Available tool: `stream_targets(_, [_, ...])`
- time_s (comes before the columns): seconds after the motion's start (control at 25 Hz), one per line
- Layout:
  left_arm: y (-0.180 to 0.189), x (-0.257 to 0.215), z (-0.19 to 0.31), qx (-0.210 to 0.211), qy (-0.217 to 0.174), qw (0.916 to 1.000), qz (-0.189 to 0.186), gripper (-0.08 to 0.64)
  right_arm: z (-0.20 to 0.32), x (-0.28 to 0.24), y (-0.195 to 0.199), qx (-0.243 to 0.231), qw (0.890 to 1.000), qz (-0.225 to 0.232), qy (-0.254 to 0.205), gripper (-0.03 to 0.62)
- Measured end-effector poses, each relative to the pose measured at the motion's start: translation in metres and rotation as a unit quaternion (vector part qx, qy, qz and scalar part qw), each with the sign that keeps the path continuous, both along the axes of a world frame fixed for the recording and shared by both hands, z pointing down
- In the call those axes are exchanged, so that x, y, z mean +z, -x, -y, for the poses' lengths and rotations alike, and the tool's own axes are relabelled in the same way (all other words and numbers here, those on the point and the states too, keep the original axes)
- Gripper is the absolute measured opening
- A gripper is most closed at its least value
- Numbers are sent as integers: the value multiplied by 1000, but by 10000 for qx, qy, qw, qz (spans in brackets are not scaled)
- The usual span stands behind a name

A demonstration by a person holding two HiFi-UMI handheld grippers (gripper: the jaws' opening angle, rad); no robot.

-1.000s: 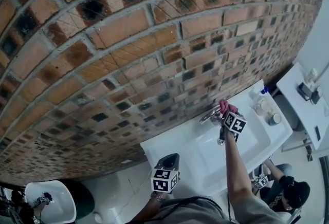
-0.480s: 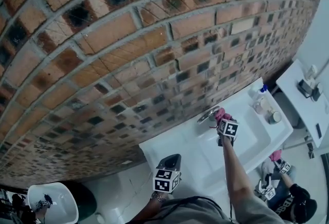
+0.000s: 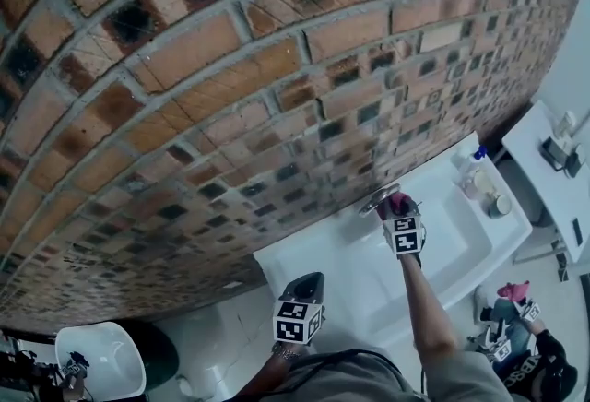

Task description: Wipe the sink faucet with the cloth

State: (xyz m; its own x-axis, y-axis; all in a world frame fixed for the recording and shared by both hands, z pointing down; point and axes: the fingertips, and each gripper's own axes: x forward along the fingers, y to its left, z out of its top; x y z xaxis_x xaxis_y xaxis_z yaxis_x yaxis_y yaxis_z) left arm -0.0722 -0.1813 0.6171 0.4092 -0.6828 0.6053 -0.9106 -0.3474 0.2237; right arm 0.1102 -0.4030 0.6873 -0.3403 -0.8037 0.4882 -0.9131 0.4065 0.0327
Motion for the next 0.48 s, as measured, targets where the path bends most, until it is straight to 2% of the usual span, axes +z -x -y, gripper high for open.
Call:
stream_targets(0.12, [3, -1, -4, -34, 2, 10000, 16, 20, -2, 50, -6, -6, 9986, -280, 457, 43])
stream_targets(0.24, [7, -2, -4, -108, -15, 9999, 2, 20, -12, 63, -25, 142, 9957, -740, 545, 43])
stream_targets(0.36, [12, 2, -5, -182, 23, 9998, 7, 18, -30, 85, -59, 458, 9879, -1159, 920, 43])
stream_targets(0.48, [12, 4, -4, -192, 48, 9998, -1, 20, -44, 80, -99, 790, 9843, -1402, 730, 43])
